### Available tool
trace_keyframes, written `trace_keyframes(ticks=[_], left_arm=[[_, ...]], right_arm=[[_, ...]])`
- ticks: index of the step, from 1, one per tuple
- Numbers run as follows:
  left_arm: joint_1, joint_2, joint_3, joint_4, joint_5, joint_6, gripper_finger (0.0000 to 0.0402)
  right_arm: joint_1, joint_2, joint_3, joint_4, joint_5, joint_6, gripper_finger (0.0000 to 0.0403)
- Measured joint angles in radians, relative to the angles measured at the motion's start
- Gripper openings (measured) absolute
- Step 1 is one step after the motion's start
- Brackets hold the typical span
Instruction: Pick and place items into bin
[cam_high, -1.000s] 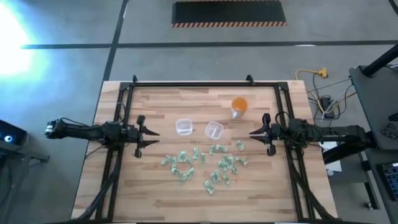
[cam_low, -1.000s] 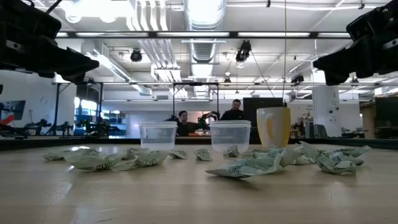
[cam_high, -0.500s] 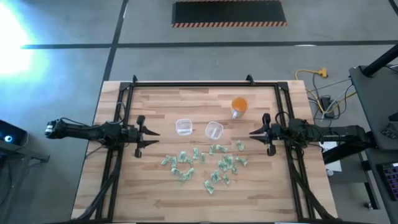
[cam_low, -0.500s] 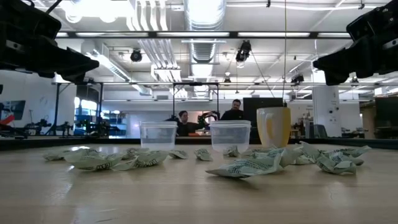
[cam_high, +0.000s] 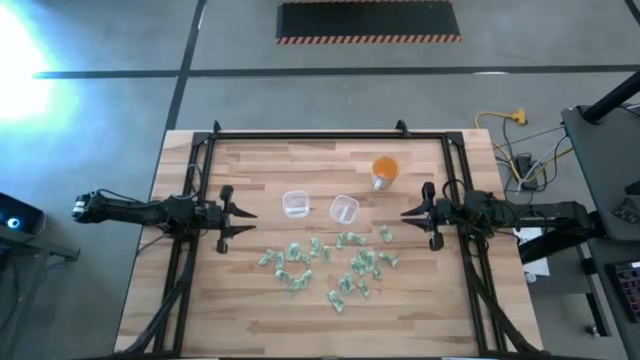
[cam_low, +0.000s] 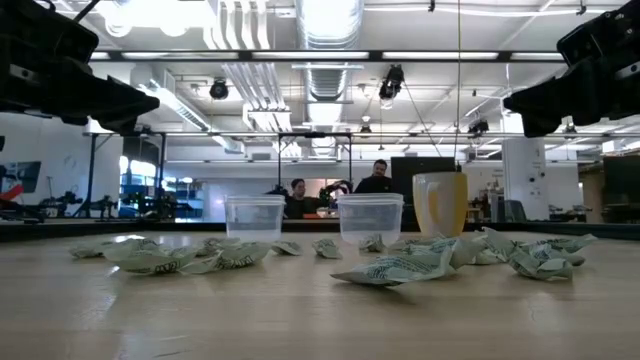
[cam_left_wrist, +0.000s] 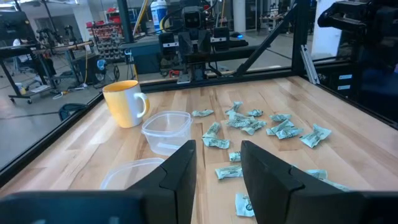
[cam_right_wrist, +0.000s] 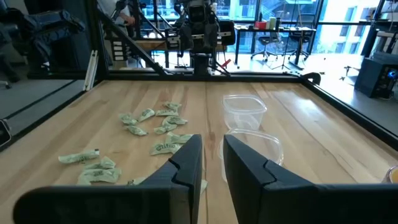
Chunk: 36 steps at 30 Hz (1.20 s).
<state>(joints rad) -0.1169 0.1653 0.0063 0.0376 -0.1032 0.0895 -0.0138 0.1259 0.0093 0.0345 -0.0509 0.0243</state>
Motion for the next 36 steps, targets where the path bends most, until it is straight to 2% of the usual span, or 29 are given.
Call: trace_keyframes(ticks=[22, 30, 36], left_arm=[[0.000, 0.000, 0.000, 0.000, 0.000, 0.000, 0.0109], [0.000, 0.000, 0.000, 0.000, 0.000, 0.000, 0.0109], [0.000, 0.000, 0.000, 0.000, 0.000, 0.000, 0.0109]], right_arm=[[0.000, 0.000, 0.000, 0.001, 0.000, -0.003, 0.0057], [0.000, 0.000, 0.000, 0.102, 0.000, -0.020, 0.0057], [0.000, 0.000, 0.000, 0.183, 0.000, 0.088, 0.0057]])
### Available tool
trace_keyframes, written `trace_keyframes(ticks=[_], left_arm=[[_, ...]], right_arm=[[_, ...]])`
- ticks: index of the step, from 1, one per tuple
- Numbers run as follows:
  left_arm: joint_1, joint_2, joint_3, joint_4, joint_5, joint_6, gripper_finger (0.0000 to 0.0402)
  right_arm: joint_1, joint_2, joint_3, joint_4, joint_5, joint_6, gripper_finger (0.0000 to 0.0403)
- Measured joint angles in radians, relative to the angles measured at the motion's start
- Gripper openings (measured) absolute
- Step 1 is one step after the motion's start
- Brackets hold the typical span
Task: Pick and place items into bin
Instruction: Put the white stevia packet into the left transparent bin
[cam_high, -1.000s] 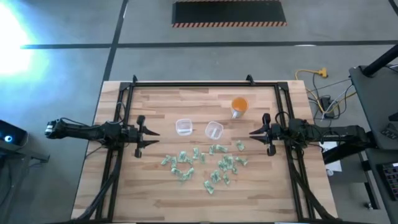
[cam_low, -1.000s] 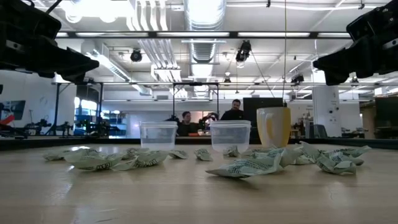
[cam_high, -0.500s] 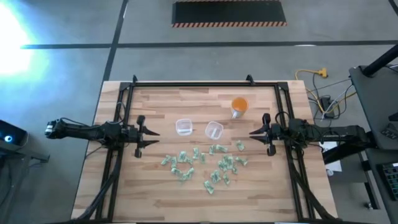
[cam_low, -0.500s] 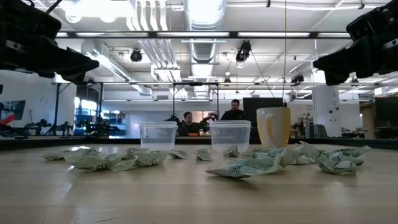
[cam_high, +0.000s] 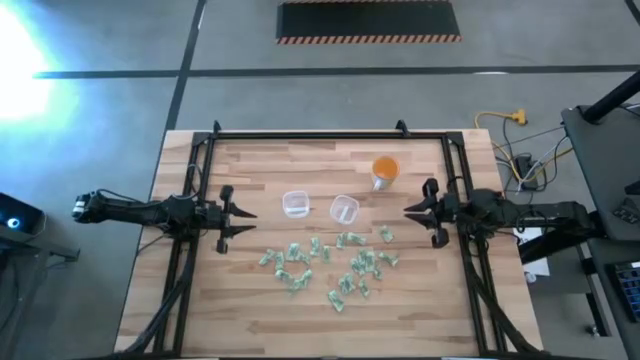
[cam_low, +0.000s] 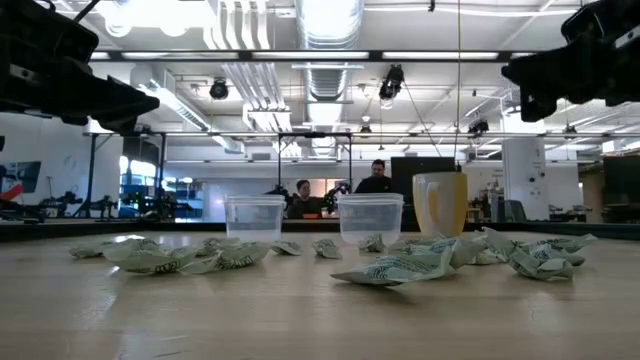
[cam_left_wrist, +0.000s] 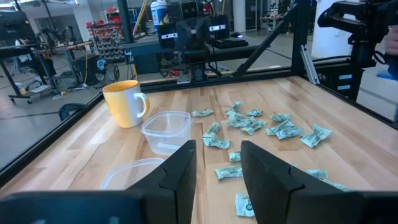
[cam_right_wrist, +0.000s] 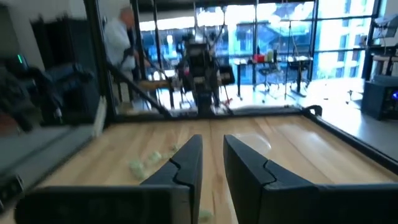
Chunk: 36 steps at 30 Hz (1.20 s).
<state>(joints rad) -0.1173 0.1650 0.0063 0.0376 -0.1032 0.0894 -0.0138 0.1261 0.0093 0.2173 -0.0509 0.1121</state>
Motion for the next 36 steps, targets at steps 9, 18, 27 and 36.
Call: trace_keyframes(ticks=[9, 18, 27, 36], left_arm=[[0.000, 0.000, 0.000, 0.004, 0.000, 0.002, 0.0109], [0.000, 0.000, 0.000, 0.068, 0.000, -0.005, 0.0109], [0.000, 0.000, 0.000, 0.392, 0.000, 0.003, 0.0109], [0.000, 0.011, 0.011, 0.635, 0.010, 0.104, 0.0109]], right_arm=[[0.000, 0.000, 0.000, 0.172, 0.000, -0.005, 0.0057], [0.000, 0.001, 0.001, 0.257, -0.033, -0.014, 0.0057], [0.001, 0.002, 0.001, 0.257, -0.066, -0.119, 0.0057], [0.001, 0.012, 0.088, 0.244, -0.065, -0.236, 0.0057]])
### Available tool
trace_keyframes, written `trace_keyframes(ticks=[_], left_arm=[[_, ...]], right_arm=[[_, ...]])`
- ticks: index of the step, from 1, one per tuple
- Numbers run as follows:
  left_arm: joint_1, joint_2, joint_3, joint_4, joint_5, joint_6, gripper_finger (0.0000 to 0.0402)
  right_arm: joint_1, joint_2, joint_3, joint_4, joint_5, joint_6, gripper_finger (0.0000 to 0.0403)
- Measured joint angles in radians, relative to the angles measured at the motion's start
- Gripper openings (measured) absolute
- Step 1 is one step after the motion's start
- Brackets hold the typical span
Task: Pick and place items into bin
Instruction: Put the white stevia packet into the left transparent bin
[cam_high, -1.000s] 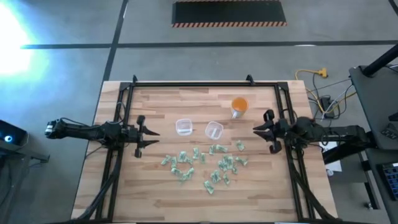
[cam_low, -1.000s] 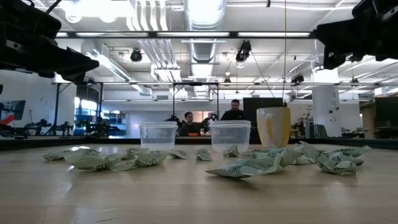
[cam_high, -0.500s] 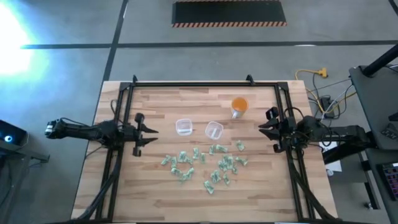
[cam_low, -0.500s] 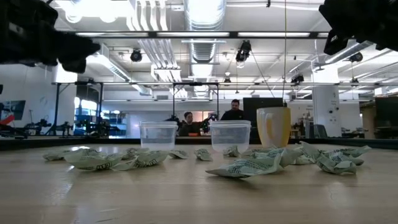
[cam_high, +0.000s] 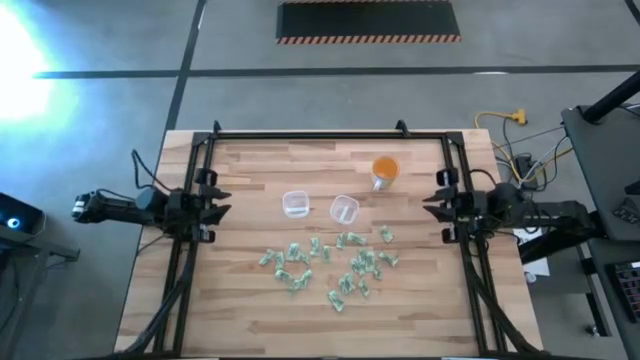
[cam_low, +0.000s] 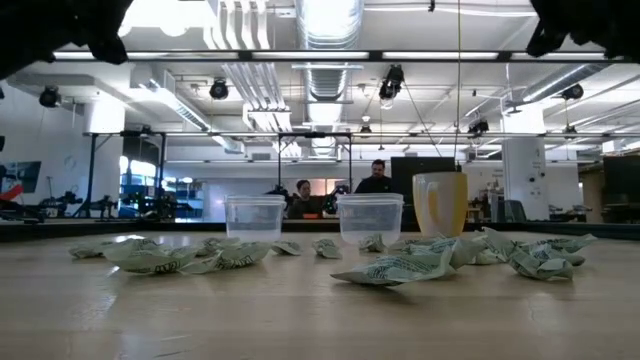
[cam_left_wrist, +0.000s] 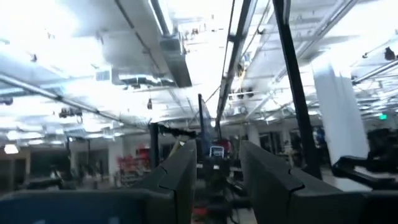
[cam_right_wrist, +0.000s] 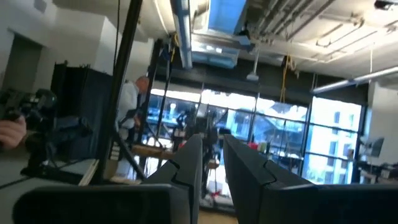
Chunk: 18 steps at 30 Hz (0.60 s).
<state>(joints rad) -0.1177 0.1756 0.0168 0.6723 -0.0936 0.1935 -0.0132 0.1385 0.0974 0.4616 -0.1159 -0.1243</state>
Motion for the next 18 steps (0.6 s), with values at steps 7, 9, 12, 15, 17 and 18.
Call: trace_keyframes(ticks=[7, 9, 12, 15, 17, 18], left_arm=[[0.000, 0.069, 0.073, 0.034, 0.009, 0.042, 0.0109], [0.000, 0.102, 0.098, 0.099, 0.009, 0.073, 0.0109], [0.000, 0.154, 0.143, 0.181, 0.017, 0.108, 0.0109], [0.000, 0.215, 0.199, 0.201, 0.039, 0.134, 0.0109], [0.000, 0.263, 0.240, 0.180, 0.053, 0.128, 0.0109], [0.000, 0.287, 0.266, 0.137, 0.065, 0.128, 0.0109]], right_arm=[[0.000, 0.072, 0.134, -0.091, 0.002, -0.036, 0.0057], [0.000, 0.100, 0.163, -0.092, 0.002, -0.040, 0.0057], [0.000, 0.144, 0.213, -0.092, 0.002, -0.041, 0.0057], [0.000, 0.194, 0.262, -0.107, 0.002, -0.042, 0.0057], [0.000, 0.229, 0.300, -0.155, 0.002, -0.044, 0.0057], [0.000, 0.248, 0.318, -0.183, 0.002, -0.044, 0.0057]])
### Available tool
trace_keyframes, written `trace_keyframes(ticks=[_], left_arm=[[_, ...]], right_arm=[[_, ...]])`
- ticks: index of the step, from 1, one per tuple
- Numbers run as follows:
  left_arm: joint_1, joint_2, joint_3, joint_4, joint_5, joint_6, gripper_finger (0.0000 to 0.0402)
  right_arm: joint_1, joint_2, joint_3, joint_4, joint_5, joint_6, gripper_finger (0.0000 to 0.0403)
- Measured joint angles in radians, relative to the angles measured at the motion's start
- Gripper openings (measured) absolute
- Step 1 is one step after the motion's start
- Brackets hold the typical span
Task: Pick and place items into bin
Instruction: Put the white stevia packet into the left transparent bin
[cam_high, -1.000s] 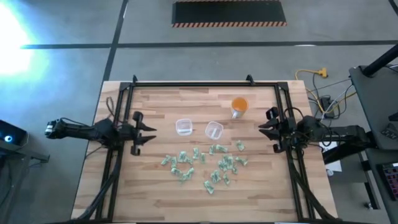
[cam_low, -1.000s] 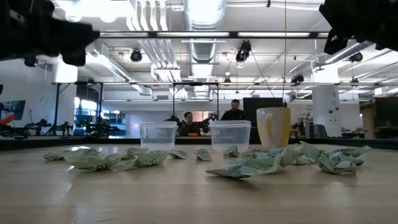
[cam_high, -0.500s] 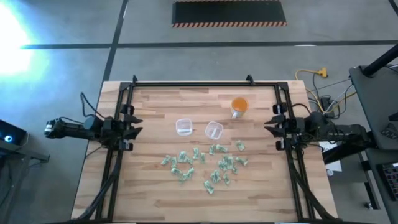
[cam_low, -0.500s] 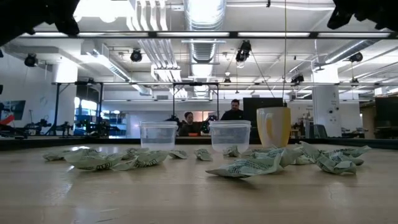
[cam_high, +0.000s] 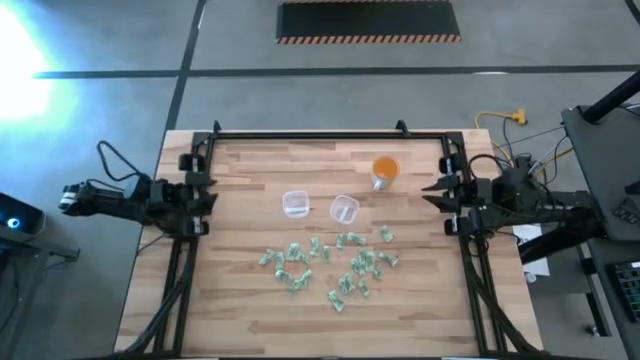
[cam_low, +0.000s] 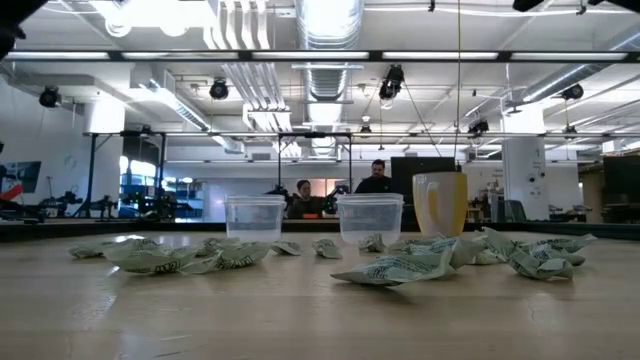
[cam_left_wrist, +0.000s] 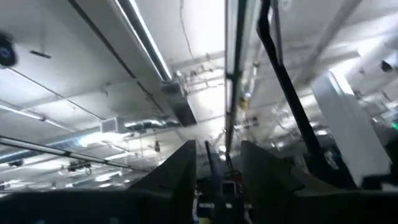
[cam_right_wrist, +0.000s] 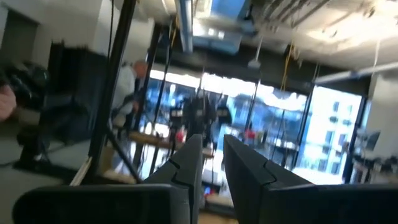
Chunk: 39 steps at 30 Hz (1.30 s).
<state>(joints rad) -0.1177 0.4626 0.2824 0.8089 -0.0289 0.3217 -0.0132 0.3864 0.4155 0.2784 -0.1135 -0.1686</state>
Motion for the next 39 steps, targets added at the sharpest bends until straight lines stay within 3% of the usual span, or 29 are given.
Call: trace_keyframes(ticks=[6, 11, 15, 26, 33, 39], left_arm=[[-0.005, 0.167, 0.170, -0.351, 0.029, -0.001, 0.0109], [-0.048, 0.352, 0.253, -0.495, 0.030, -0.002, 0.0109], [-0.087, 0.448, 0.298, -0.646, -0.051, -0.037, 0.0109], [-0.172, 0.552, 0.377, -1.108, -0.215, -0.394, 0.0109], [-0.226, 0.602, 0.416, -1.298, -0.217, -0.629, 0.0109], [-0.262, 0.699, 0.425, -1.367, -0.206, -0.804, 0.0109]], right_arm=[[0.000, 0.115, 0.072, -0.166, 0.000, 0.032, 0.0057], [0.001, 0.203, 0.075, -0.210, -0.001, 0.035, 0.0057], [0.002, 0.256, 0.074, -0.293, -0.002, 0.046, 0.0057], [0.006, 0.395, 0.070, -0.330, 0.007, 0.057, 0.0057], [0.007, 0.468, 0.066, -0.322, 0.010, 0.057, 0.0057], [0.009, 0.523, 0.065, -0.327, 0.011, 0.063, 0.0057]])
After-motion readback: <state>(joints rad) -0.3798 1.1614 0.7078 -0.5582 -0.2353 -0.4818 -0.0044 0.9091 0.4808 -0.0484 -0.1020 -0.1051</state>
